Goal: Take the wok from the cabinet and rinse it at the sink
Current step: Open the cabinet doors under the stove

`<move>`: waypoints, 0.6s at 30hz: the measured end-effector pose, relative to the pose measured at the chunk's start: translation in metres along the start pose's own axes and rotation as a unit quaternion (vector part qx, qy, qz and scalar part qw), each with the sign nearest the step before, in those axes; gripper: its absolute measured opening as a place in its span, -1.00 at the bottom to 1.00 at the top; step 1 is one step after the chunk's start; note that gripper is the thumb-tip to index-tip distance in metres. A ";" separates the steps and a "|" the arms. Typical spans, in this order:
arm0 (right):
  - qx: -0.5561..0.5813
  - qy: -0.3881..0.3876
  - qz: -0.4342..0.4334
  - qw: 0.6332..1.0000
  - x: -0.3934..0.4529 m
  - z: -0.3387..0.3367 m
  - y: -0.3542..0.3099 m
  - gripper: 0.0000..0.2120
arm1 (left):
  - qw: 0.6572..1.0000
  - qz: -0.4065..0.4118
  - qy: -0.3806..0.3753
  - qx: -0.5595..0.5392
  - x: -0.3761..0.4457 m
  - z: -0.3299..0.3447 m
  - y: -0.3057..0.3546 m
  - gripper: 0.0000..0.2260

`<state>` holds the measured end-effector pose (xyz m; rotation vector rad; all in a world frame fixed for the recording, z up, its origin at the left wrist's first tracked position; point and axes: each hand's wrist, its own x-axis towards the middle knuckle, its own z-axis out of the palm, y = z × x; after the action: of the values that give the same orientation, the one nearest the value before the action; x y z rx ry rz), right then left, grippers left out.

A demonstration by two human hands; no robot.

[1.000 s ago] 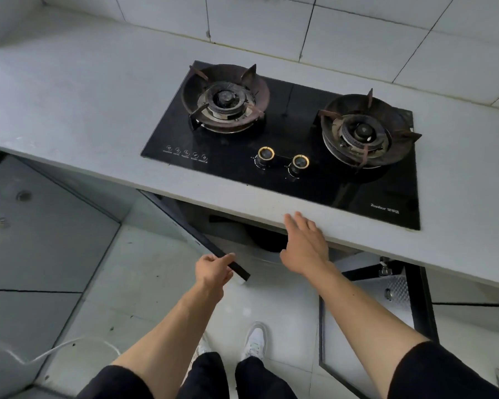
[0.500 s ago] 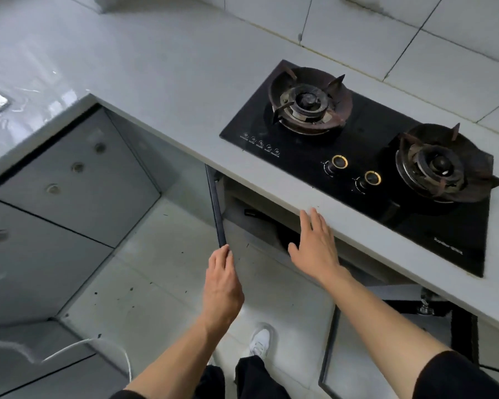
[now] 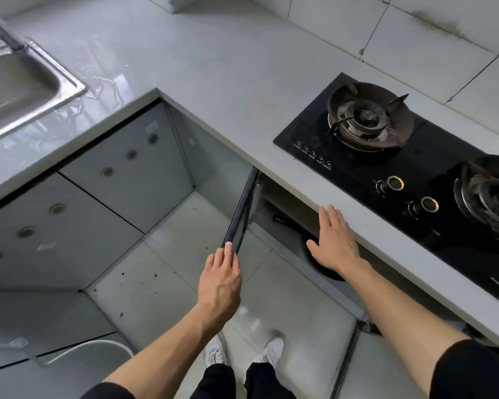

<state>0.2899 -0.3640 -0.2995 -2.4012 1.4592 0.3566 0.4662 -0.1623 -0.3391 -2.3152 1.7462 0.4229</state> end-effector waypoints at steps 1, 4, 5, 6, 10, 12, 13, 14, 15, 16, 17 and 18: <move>0.000 -0.008 0.003 1.000 0.002 -0.001 0.001 -0.17 | 1.000 -0.005 -0.012 0.010 0.000 -0.001 0.000 -0.35; 0.003 -0.022 0.013 1.000 0.005 -0.003 0.003 -0.16 | 0.998 -0.001 -0.028 0.062 -0.002 0.002 0.001 -0.30; 0.000 -0.024 0.013 1.000 0.006 -0.004 0.003 -0.16 | 0.997 0.001 -0.029 0.076 -0.002 0.003 0.001 -0.29; -0.005 -0.025 0.013 1.000 0.007 -0.004 0.003 -0.16 | 0.996 0.002 -0.029 0.086 -0.001 0.005 0.002 -0.28; -0.023 -0.035 0.007 0.999 0.010 -0.011 0.000 -0.16 | 0.995 -0.019 -0.054 0.076 0.007 0.003 0.004 -0.28; -0.013 -0.045 0.007 0.999 0.010 -0.012 0.001 -0.16 | 0.996 -0.038 -0.059 0.046 0.012 0.000 0.000 -0.27; -0.006 -0.049 0.007 0.999 0.009 -0.012 0.002 -0.16 | 0.997 -0.051 -0.059 0.024 0.013 -0.002 -0.003 -0.27; -0.003 -0.050 0.004 0.999 0.008 -0.012 0.002 -0.16 | 0.996 -0.065 -0.058 -0.002 0.015 -0.003 -0.006 -0.26; -0.003 -0.049 0.001 0.999 0.008 -0.012 0.003 -0.16 | 0.995 -0.077 -0.056 -0.024 0.017 -0.003 -0.010 -0.25; -0.006 -0.046 -0.004 0.999 0.007 -0.012 0.003 -0.17 | 0.994 -0.087 -0.054 -0.045 0.019 -0.003 -0.013 -0.24; -0.011 -0.042 -0.008 0.999 0.007 -0.011 0.003 -0.17 | 0.992 -0.097 -0.051 -0.062 0.022 -0.002 -0.016 -0.23; -0.017 -0.040 -0.009 0.999 0.006 -0.011 0.002 -0.18 | 0.990 -0.107 -0.048 -0.074 0.024 -0.001 -0.018 -0.22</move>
<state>0.2911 -0.3743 -0.2920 -2.3949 1.4070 0.4719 0.4902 -0.1795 -0.3469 -2.5046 1.4478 0.6312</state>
